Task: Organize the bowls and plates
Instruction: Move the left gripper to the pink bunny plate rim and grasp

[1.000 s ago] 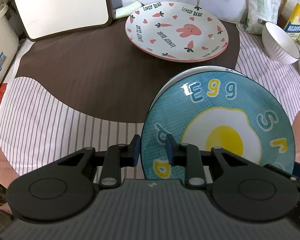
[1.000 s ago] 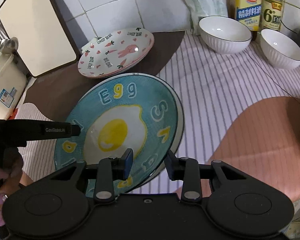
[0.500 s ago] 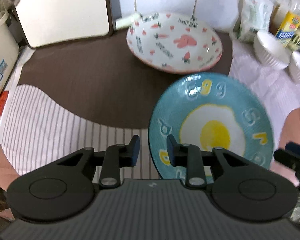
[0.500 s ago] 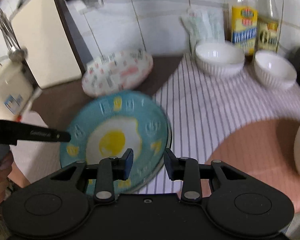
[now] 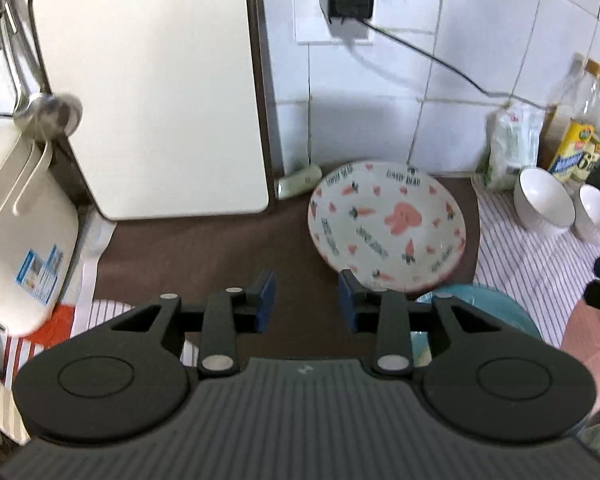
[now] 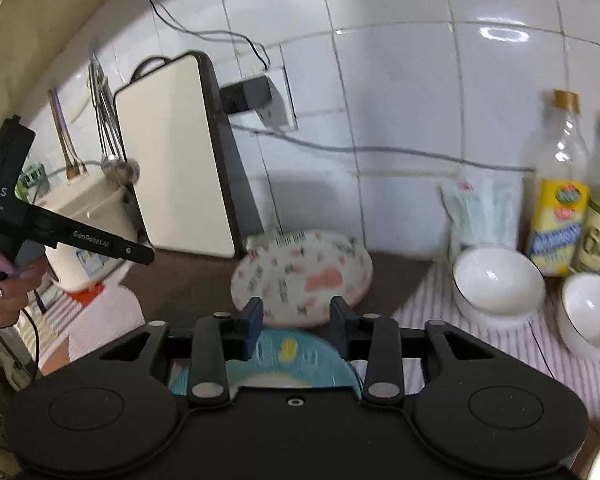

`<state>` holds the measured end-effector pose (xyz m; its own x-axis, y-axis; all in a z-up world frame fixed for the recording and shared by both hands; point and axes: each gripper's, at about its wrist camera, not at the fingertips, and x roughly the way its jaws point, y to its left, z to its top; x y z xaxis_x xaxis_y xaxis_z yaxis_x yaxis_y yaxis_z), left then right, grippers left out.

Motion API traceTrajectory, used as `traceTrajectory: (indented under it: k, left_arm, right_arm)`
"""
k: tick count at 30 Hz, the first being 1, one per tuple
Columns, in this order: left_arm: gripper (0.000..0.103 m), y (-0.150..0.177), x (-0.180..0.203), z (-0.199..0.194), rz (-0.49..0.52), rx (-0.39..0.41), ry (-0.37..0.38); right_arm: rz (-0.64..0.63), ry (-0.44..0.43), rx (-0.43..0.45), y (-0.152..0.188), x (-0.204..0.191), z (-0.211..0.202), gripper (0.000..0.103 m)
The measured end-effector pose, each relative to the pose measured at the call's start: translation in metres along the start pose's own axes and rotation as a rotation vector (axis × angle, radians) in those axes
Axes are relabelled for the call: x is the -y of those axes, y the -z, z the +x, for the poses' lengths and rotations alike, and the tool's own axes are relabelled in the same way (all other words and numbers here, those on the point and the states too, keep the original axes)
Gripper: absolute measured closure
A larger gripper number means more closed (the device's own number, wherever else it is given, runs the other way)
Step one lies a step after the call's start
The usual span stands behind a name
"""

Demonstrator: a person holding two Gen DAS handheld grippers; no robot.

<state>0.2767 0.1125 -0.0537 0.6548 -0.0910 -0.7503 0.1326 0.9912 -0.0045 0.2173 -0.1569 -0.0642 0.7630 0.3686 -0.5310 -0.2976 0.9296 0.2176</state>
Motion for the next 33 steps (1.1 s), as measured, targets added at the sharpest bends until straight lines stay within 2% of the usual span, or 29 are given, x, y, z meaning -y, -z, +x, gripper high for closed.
traceTrajectory:
  k: [2, 3, 5, 10, 17, 21, 26, 31, 33]
  left_arm:
    - [0.061, -0.006, -0.002, 0.007, -0.003, 0.023, 0.009]
    - [0.06, -0.008, -0.002, 0.011, 0.002, 0.036, 0.011]
    - [0.058, -0.011, 0.001, 0.024, 0.009, 0.045, 0.01]
    - [0.05, -0.013, 0.007, 0.065, -0.028, 0.04, 0.069]
    - [0.04, -0.009, 0.01, 0.123, -0.078, 0.017, 0.052]
    - [0.04, -0.005, 0.007, 0.148, -0.102, -0.026, 0.034]
    - [0.04, 0.001, 0.0, 0.163, -0.14, -0.072, 0.061]
    - [0.044, 0.005, 0.001, 0.173, -0.135, -0.103, 0.078]
    - [0.054, 0.006, 0.003, 0.176, -0.133, -0.112, 0.08]
  right_arm:
    - [-0.009, -0.01, 0.033, -0.002, 0.005, 0.017, 0.042]
    - [-0.017, -0.011, 0.041, -0.001, 0.009, 0.025, 0.04]
    - [-0.034, -0.008, 0.028, -0.002, 0.015, 0.049, 0.04]
    - [-0.015, 0.005, -0.028, -0.003, 0.036, 0.103, 0.04]
    - [0.099, 0.025, -0.128, -0.001, 0.072, 0.165, 0.04]
    - [0.143, 0.003, -0.161, 0.001, 0.077, 0.18, 0.04]
    - [0.169, -0.023, -0.2, 0.003, 0.078, 0.192, 0.04]
    - [0.211, -0.044, -0.228, 0.006, 0.08, 0.207, 0.04]
    - [0.211, -0.053, -0.23, 0.005, 0.08, 0.208, 0.04]
